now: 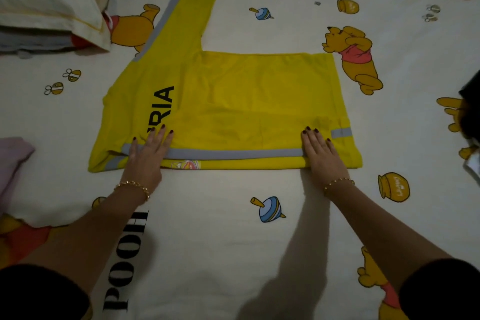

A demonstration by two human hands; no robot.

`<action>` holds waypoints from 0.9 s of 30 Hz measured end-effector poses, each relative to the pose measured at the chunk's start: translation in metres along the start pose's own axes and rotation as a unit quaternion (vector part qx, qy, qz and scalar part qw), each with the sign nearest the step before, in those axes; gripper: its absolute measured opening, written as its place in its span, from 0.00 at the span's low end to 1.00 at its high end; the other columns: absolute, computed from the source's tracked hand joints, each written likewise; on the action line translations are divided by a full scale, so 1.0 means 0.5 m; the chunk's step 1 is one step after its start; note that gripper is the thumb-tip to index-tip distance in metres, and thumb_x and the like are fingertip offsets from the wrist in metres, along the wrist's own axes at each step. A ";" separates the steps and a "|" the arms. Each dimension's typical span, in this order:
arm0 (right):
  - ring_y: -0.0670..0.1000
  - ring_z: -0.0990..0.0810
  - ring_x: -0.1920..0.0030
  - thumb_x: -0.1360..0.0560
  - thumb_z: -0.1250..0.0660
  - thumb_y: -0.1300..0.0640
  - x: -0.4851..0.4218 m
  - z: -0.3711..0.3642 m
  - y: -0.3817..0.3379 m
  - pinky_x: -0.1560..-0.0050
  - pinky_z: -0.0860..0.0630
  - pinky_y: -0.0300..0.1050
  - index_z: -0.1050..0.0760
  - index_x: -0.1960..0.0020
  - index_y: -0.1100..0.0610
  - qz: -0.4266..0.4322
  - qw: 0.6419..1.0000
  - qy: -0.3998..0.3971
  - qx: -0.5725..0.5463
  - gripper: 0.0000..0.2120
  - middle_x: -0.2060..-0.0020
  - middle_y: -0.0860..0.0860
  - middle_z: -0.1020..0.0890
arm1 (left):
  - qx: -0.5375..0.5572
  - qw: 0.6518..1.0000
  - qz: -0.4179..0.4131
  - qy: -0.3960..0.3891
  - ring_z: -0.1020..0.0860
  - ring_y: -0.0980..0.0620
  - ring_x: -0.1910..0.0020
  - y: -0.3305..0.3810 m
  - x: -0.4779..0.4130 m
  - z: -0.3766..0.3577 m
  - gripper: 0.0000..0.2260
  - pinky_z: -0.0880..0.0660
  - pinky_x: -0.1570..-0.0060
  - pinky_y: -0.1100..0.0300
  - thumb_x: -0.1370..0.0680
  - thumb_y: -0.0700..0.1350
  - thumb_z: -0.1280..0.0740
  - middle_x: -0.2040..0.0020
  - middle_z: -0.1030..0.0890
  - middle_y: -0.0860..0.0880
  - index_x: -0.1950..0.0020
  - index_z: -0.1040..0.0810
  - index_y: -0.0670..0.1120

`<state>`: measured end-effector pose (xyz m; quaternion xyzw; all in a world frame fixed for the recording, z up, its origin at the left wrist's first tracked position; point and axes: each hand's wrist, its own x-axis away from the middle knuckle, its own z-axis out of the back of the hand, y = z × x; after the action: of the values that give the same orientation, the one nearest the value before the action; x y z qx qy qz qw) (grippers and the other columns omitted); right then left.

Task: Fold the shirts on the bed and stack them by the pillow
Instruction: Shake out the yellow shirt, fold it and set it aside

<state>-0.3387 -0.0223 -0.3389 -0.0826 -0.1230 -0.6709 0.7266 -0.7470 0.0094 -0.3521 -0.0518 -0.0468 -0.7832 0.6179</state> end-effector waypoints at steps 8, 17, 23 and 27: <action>0.53 0.61 0.23 0.20 0.51 0.68 0.069 -0.009 0.010 0.25 0.59 0.51 0.63 0.23 0.58 0.006 1.000 -0.022 -0.007 0.31 0.23 0.53 0.61 | 0.003 0.999 0.006 -0.045 0.51 0.44 0.24 -0.010 0.056 -0.020 0.47 0.47 0.30 0.39 0.35 0.21 0.36 0.22 0.54 0.48 0.24 0.54 0.47; 0.55 0.60 0.23 0.21 0.48 0.70 0.268 -0.063 -0.007 0.25 0.58 0.52 0.61 0.23 0.58 0.018 0.998 -0.042 -0.032 0.33 0.23 0.54 0.59 | 0.005 0.999 -0.031 -0.016 0.40 0.41 0.27 0.015 0.275 -0.058 0.53 0.38 0.37 0.35 0.45 0.17 0.35 0.24 0.42 0.45 0.24 0.40 0.49; 0.56 0.61 0.24 0.19 0.51 0.66 0.315 -0.057 -0.039 0.24 0.59 0.52 0.64 0.24 0.59 0.022 0.998 -0.058 -0.025 0.30 0.24 0.56 0.62 | 0.060 0.998 -0.010 -0.028 0.43 0.44 0.26 0.023 0.355 -0.061 0.49 0.42 0.32 0.39 0.40 0.20 0.37 0.23 0.43 0.47 0.24 0.42 0.50; 0.62 0.45 0.25 0.22 0.44 0.70 0.279 -0.044 -0.101 0.27 0.47 0.57 0.44 0.25 0.63 0.075 0.996 0.007 -0.045 0.27 0.25 0.61 0.44 | 0.089 0.996 0.015 0.011 0.40 0.41 0.28 -0.011 0.367 -0.045 0.44 0.44 0.31 0.42 0.40 0.21 0.35 0.26 0.37 0.42 0.26 0.37 0.45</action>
<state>-0.3777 -0.1661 -0.3219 -0.1197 -0.0813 -0.6200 0.7712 -0.7953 -0.1690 -0.3491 0.0111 -0.1085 -0.7670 0.6323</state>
